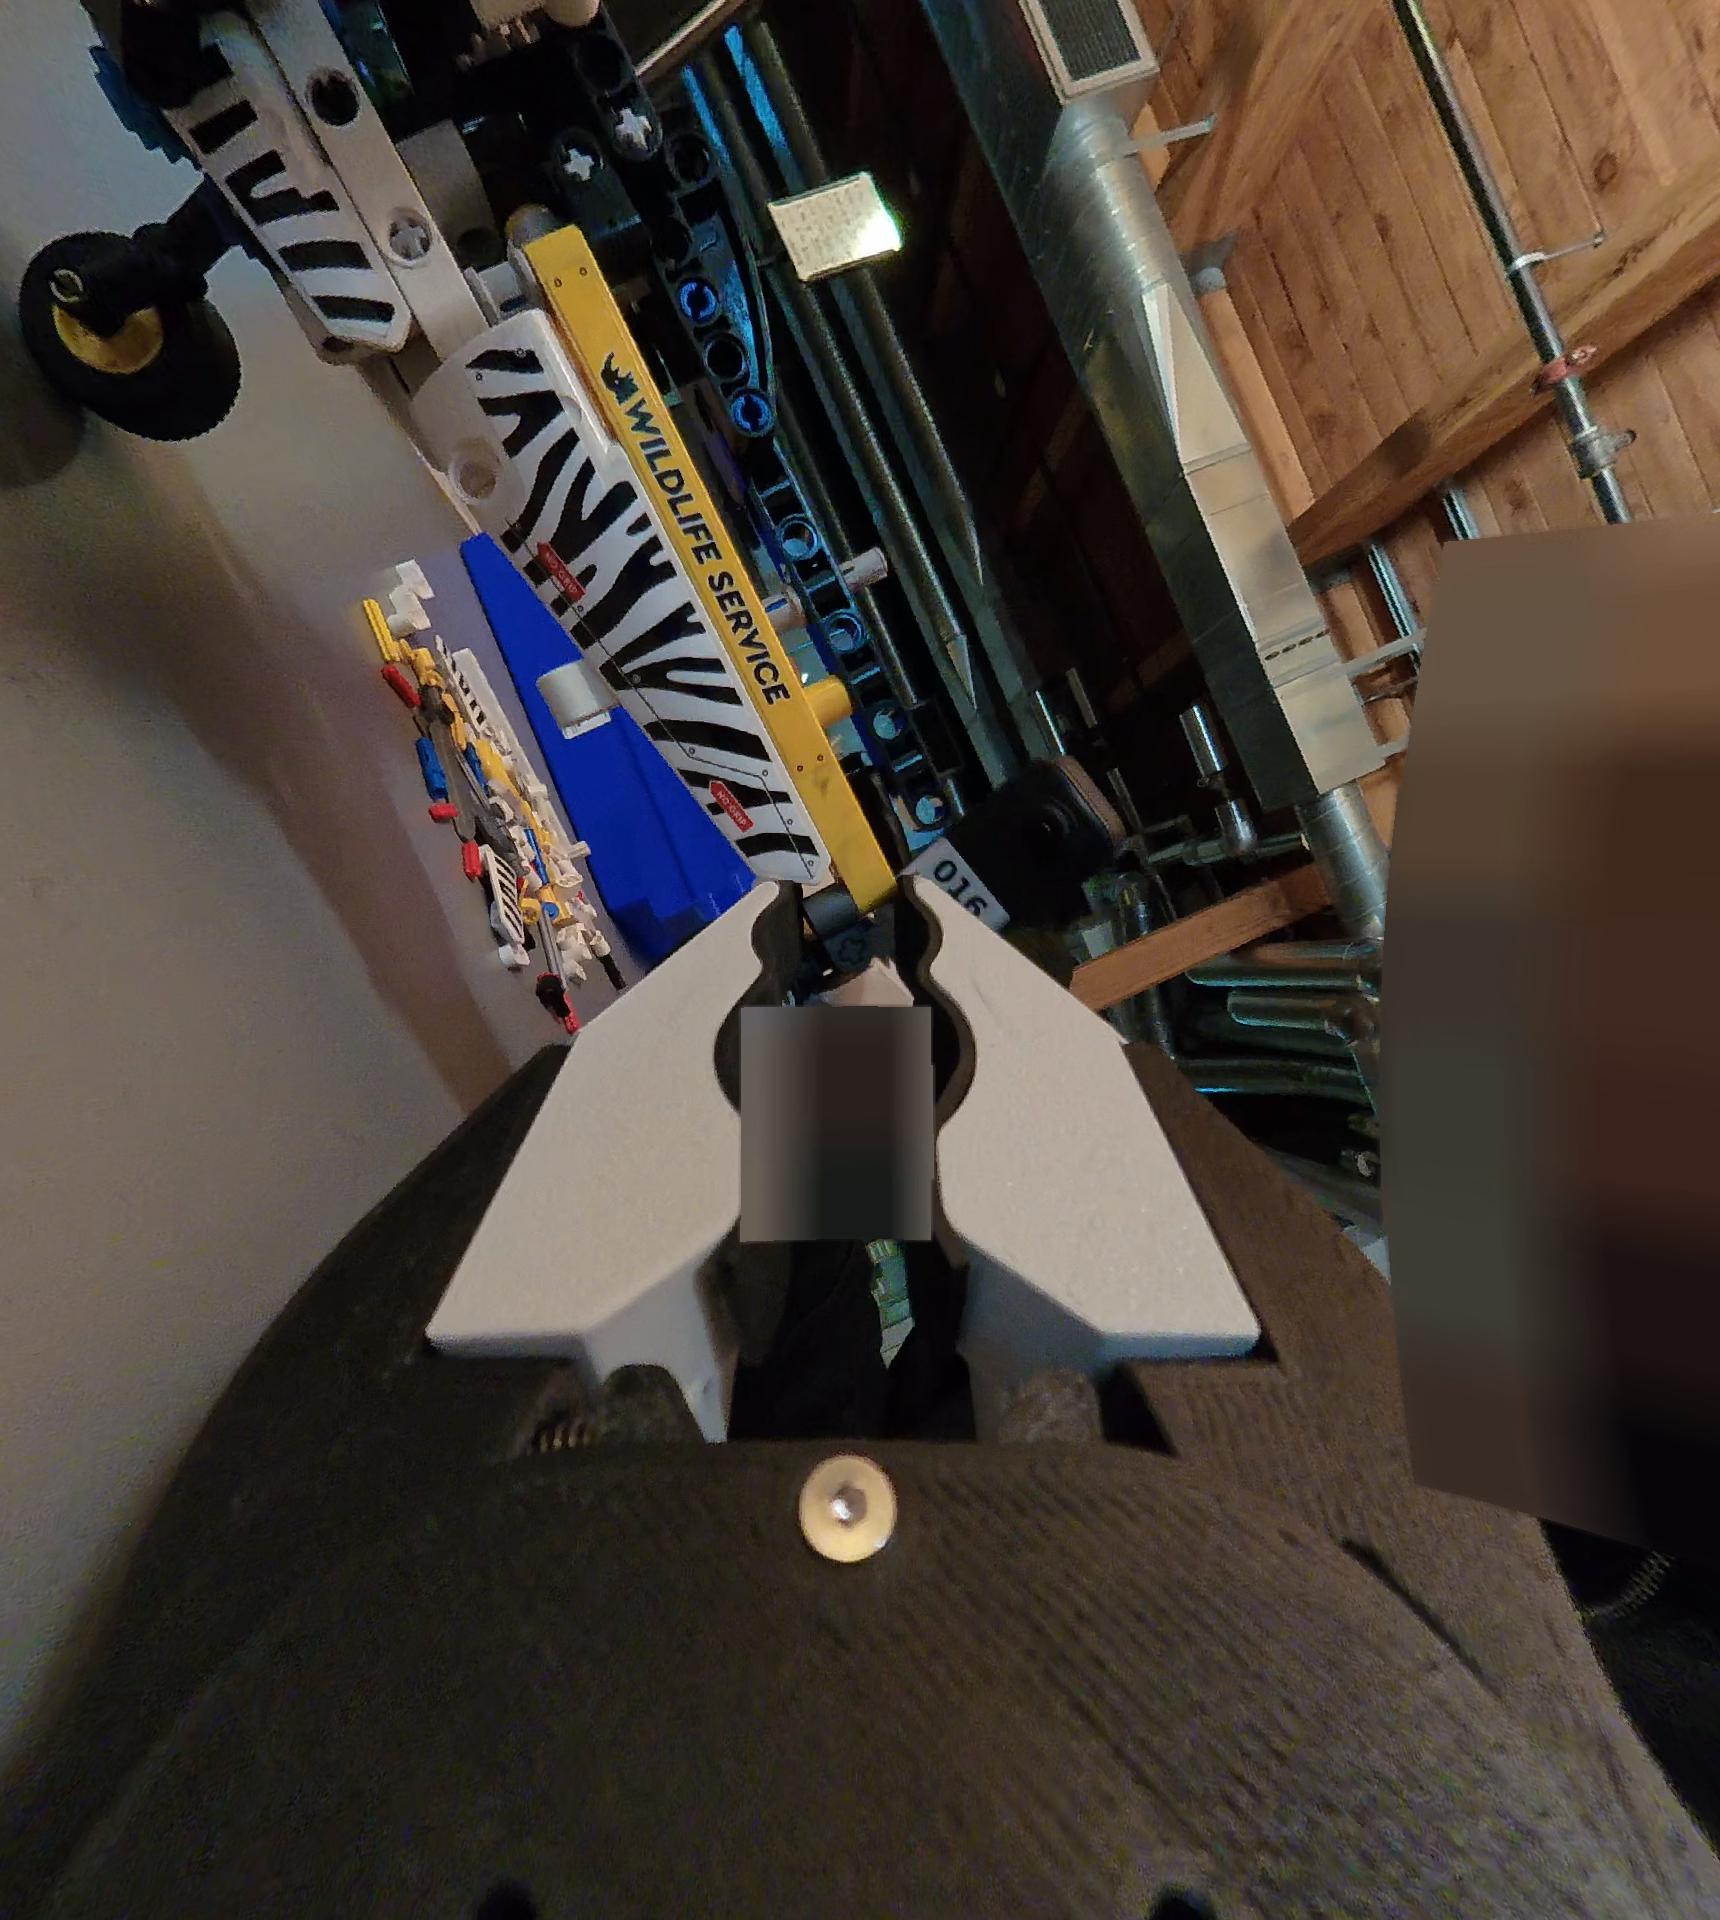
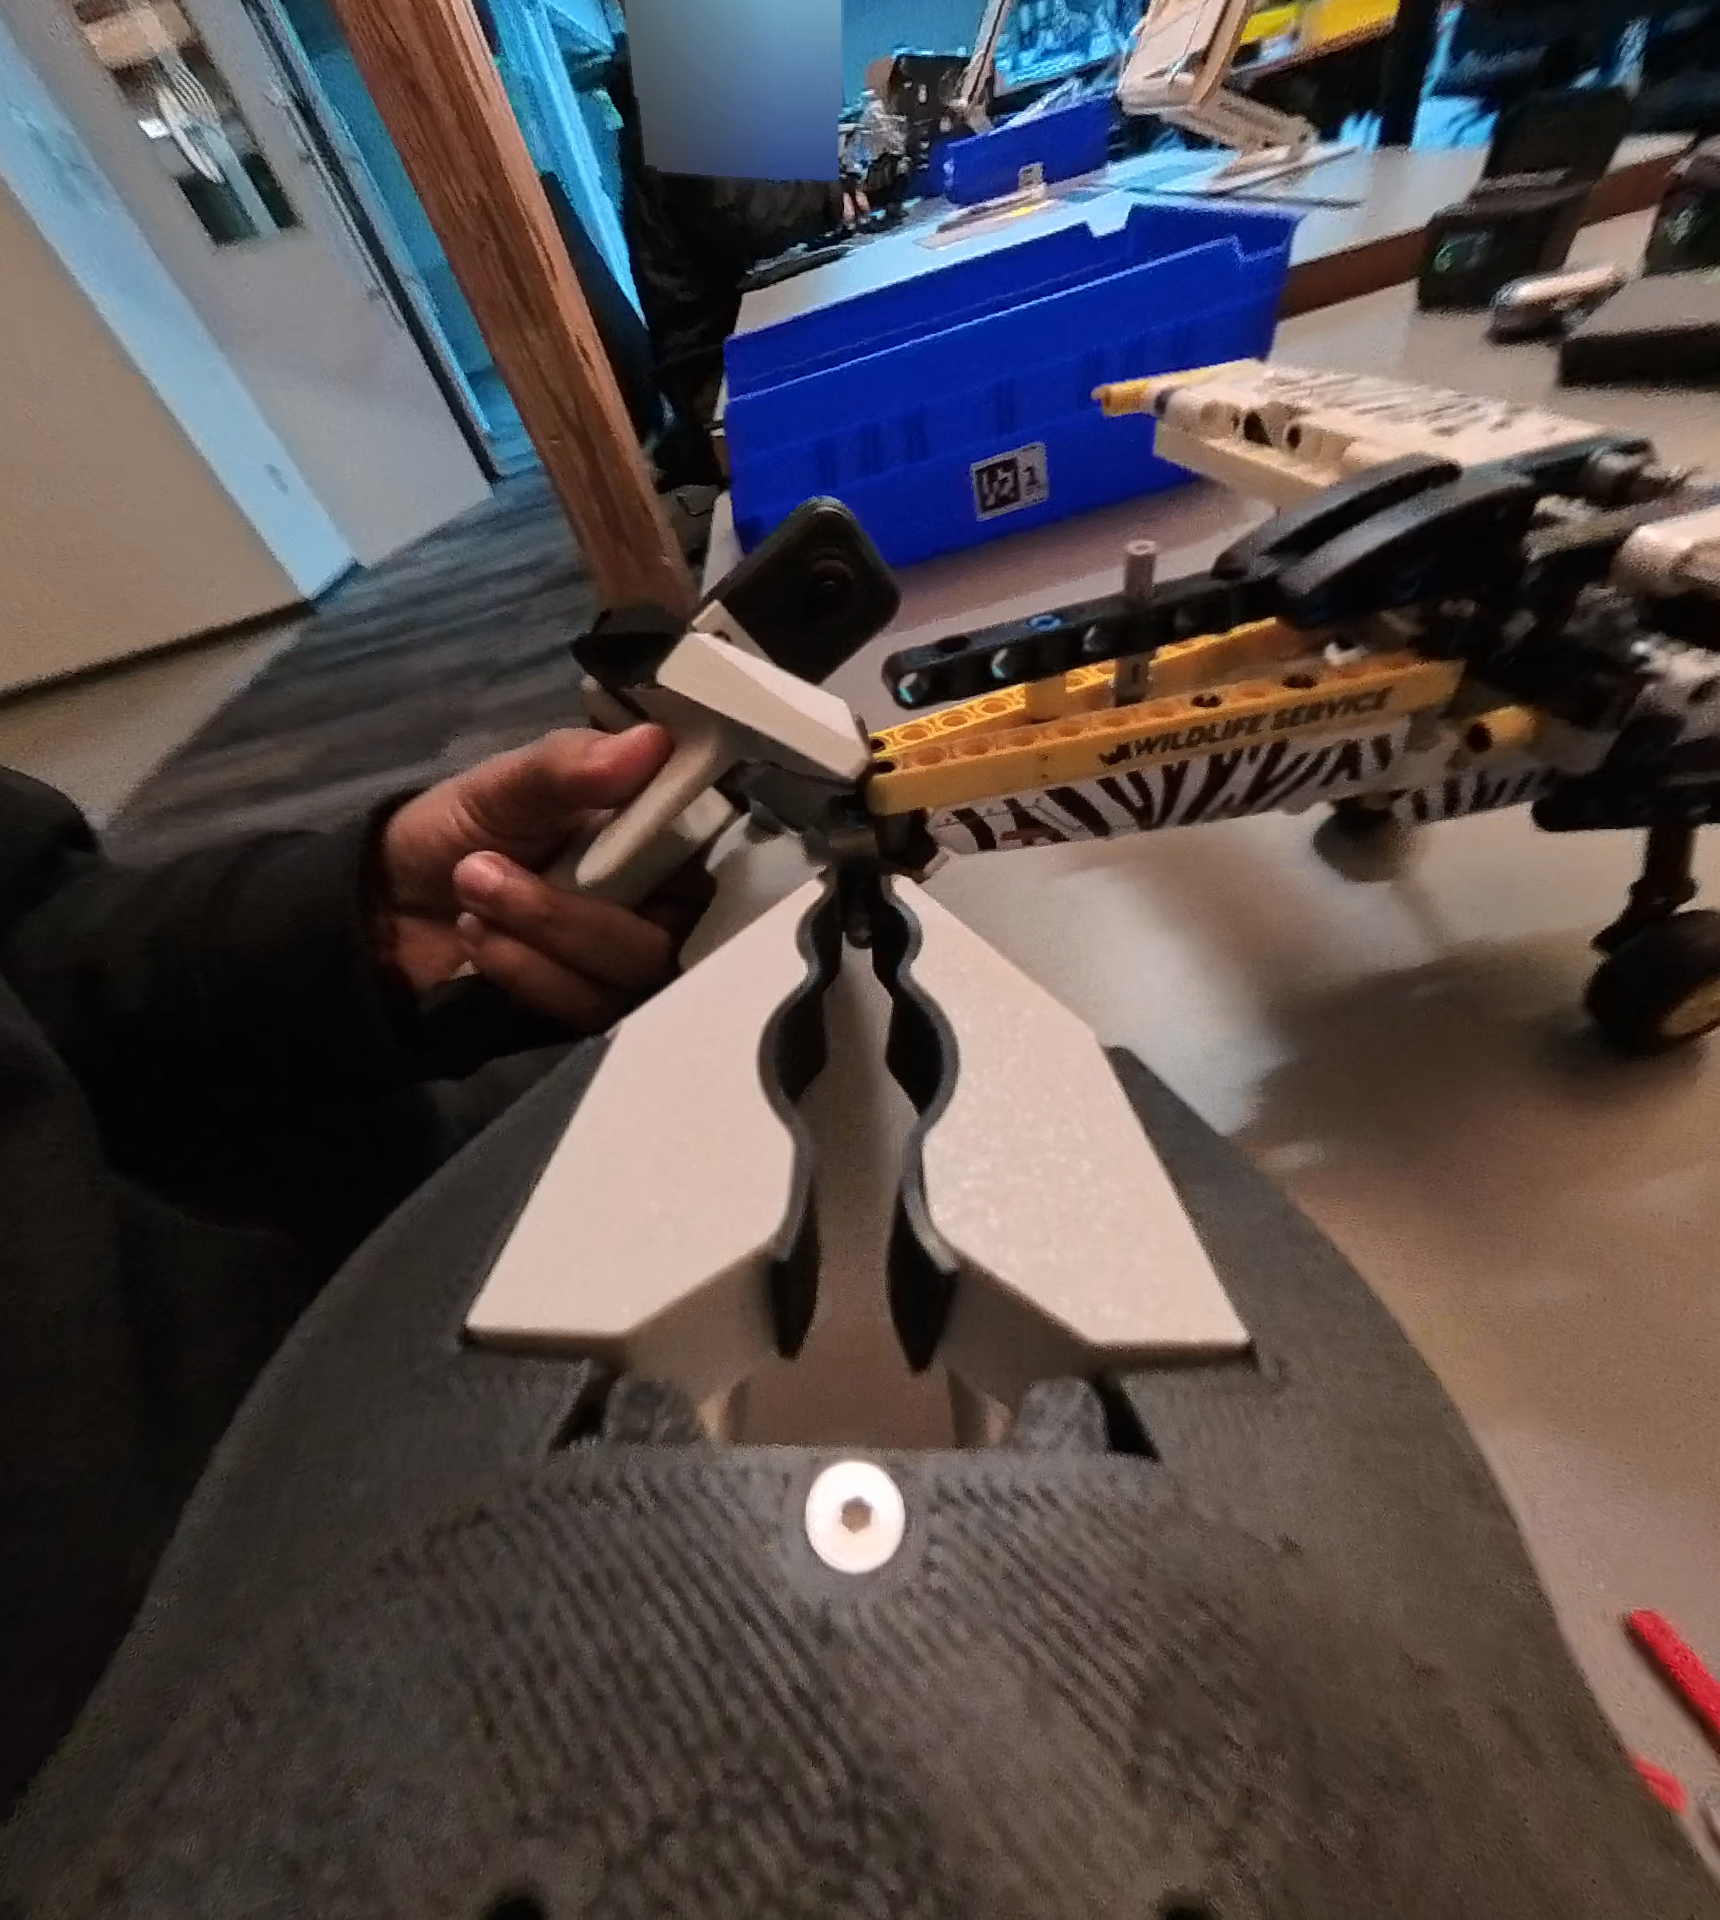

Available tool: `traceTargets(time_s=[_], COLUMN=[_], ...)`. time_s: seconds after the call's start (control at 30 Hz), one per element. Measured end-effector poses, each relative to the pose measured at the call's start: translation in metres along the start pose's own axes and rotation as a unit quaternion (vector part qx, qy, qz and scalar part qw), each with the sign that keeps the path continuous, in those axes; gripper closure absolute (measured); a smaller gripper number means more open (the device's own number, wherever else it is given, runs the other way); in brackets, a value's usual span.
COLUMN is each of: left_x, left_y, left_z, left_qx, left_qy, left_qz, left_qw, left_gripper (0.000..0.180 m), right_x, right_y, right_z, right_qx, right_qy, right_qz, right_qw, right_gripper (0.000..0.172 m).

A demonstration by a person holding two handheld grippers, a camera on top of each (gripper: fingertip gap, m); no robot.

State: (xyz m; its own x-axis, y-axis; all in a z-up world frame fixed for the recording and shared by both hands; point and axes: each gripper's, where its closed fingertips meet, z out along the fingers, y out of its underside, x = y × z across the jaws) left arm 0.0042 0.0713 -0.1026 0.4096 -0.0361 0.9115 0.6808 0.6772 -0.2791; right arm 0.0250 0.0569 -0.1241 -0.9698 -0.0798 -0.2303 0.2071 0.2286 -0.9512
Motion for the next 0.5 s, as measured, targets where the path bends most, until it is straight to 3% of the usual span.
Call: traceTargets(time_s=[0.5], left_x=[0.0020], left_y=[-0.0011], left_z=[0.0003], left_qx=[0.008], left_qy=[0.006], left_qz=[0.001], left_qw=[1.000], left_gripper=[0.169], right_x=[0.0005], right_y=[-0.0004], right_z=[-0.0014], right_qx=[0.001], right_qy=[0.017], right_qz=[-0.022], right_qw=[1.000], right_gripper=[0.167])
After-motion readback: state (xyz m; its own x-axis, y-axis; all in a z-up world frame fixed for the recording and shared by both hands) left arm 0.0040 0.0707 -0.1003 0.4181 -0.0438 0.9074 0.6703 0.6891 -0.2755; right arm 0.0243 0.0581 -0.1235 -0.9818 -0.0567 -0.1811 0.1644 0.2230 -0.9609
